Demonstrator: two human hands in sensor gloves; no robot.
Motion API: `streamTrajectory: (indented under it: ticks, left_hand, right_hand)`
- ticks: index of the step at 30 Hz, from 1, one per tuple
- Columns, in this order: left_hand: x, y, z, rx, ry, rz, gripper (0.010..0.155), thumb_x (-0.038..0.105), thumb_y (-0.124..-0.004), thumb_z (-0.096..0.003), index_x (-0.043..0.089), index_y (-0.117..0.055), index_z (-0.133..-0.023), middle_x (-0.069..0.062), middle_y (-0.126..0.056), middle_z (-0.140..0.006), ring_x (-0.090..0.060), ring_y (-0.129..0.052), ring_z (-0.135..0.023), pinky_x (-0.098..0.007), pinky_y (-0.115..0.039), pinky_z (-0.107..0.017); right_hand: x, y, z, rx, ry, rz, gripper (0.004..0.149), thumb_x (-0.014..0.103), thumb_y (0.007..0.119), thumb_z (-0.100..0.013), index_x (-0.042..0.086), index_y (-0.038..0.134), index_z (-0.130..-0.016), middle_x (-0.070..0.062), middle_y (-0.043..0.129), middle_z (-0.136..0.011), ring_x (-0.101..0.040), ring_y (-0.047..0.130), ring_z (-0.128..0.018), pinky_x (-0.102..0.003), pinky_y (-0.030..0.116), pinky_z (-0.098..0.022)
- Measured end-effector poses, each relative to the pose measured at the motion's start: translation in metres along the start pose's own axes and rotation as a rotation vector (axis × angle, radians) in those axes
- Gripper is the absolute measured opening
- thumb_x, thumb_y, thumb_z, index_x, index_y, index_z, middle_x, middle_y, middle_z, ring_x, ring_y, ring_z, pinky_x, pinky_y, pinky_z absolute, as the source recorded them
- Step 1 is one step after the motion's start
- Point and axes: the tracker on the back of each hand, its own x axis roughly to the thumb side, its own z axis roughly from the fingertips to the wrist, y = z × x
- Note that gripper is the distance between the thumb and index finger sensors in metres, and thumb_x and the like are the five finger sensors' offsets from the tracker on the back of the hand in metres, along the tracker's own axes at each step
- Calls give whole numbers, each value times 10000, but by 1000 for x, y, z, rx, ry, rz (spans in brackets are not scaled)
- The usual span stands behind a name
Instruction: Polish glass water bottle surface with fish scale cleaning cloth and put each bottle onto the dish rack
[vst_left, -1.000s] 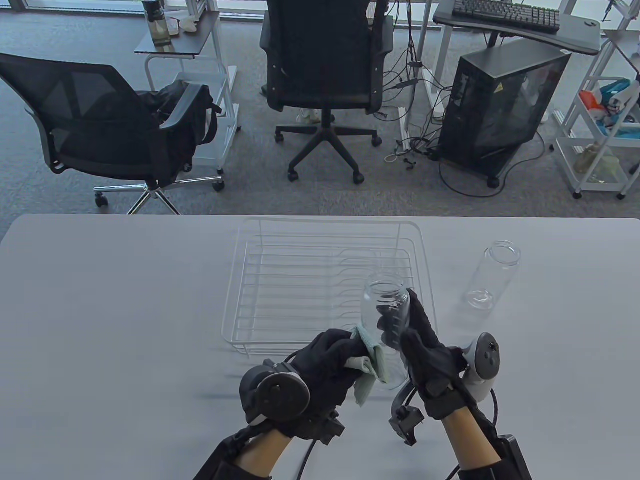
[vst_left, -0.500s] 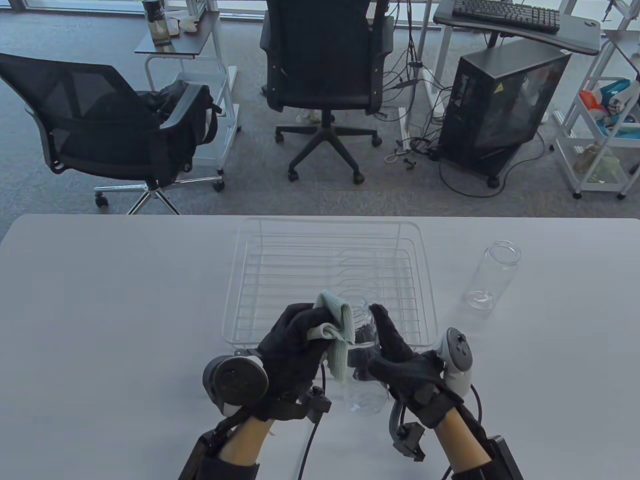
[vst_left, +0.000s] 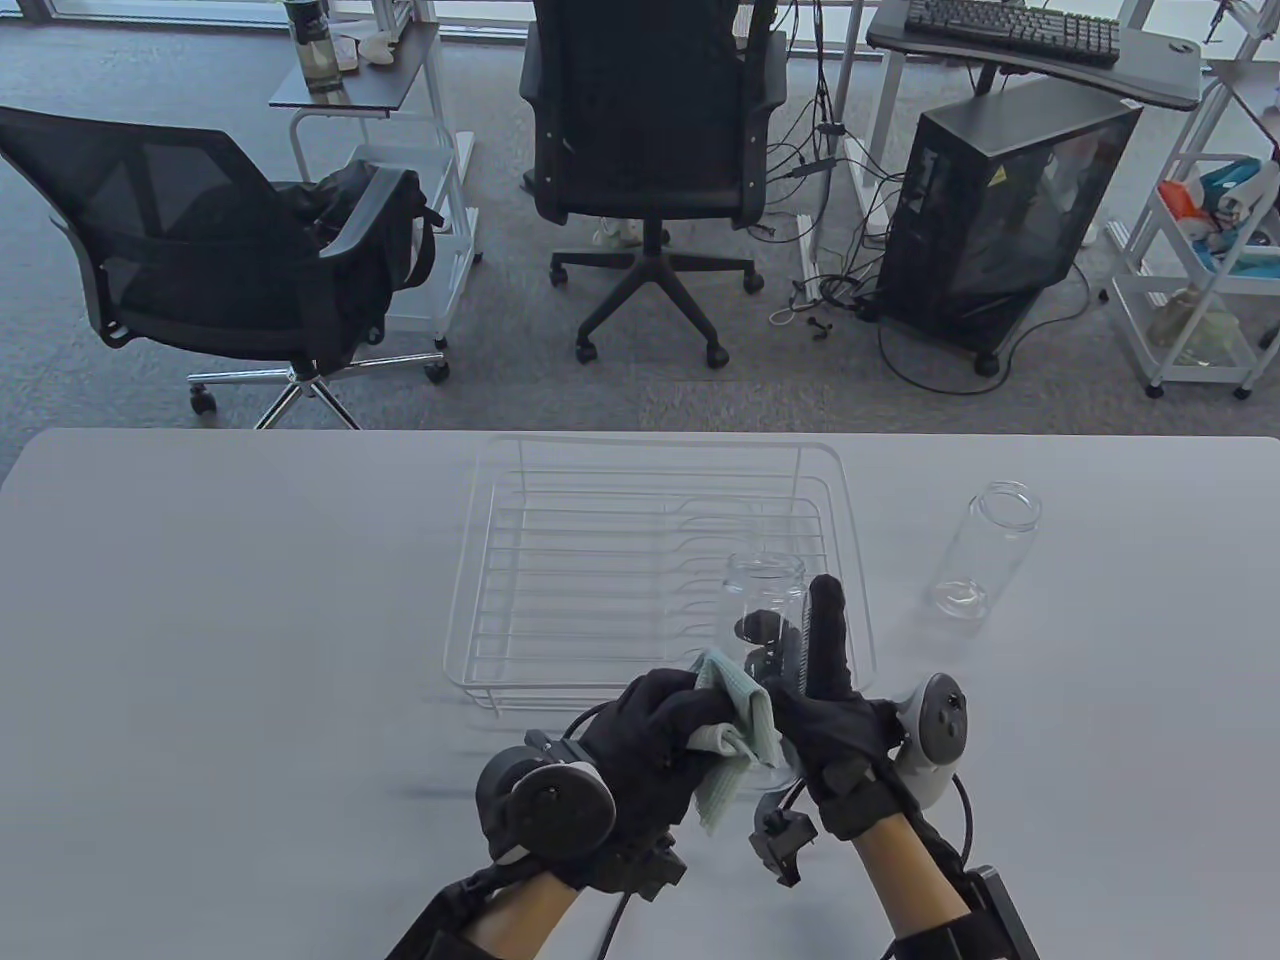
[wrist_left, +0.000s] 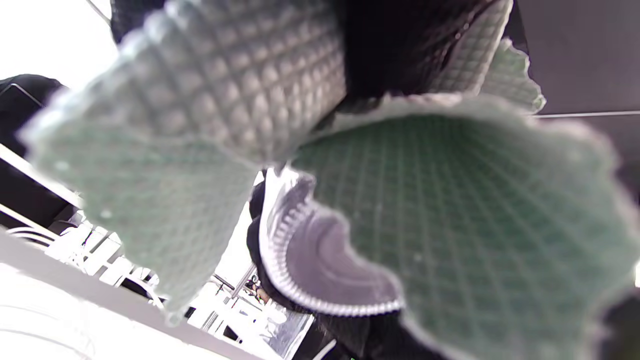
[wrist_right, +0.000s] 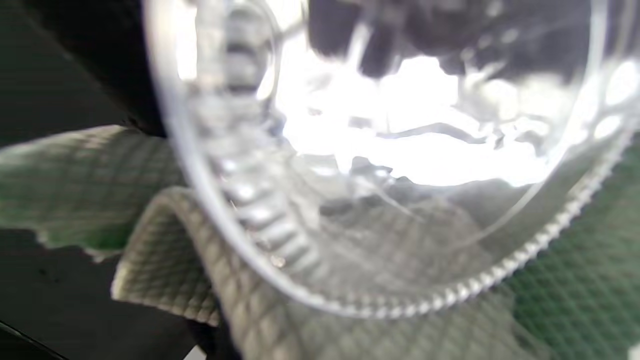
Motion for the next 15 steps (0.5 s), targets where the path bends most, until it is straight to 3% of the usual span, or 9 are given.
streamTrajectory:
  ticks: [3, 7, 11, 12, 15]
  left_hand:
    - [-1, 0, 0, -3, 2, -6, 402, 390, -818, -552, 366, -701, -936, -70, -819, -924, -301, -947, -665, -481, -842, -531]
    - [-10, 10, 0, 63, 78, 60, 408, 386, -802, -560, 361, -672, -946, -73, -803, -932, -307, -937, -672, -486, -834, -535]
    - [-21, 24, -1, 131, 153, 131, 407, 378, -802, -563, 353, -669, -947, -83, -799, -931, -314, -932, -673, -491, -828, -539]
    - [-23, 27, -1, 139, 161, 140, 409, 378, -803, -562, 352, -671, -948, -84, -800, -931, -315, -931, -673, -492, -828, -538]
    - [-28, 36, -1, 174, 187, 158, 409, 377, -800, -566, 349, -672, -954, -85, -800, -931, -315, -929, -676, -492, -826, -542]
  right_hand:
    - [1, -2, 0, 40, 10, 15, 973, 659, 719, -512, 211, 97, -1112, -202, 460, -1097, -434, 591, -797, -537, 583, -549]
    - [0, 3, 1, 185, 85, -118, 736, 631, 595, -588, 377, 158, -1123, -153, 329, -1152, -515, 472, -901, -630, 510, -575]
    - [-7, 11, 2, 310, 154, -204, 677, 519, 637, -623, 437, 172, -1108, -136, 165, -1143, -670, 448, -944, -768, 539, -555]
    - [-8, 13, 2, 320, 170, -224, 693, 454, 688, -612, 441, 198, -1102, -137, 162, -1133, -643, 524, -934, -755, 575, -550]
    - [-12, 18, 2, 362, 162, -203, 744, 444, 739, -596, 434, 192, -1100, -147, 160, -1117, -582, 598, -913, -703, 636, -555]
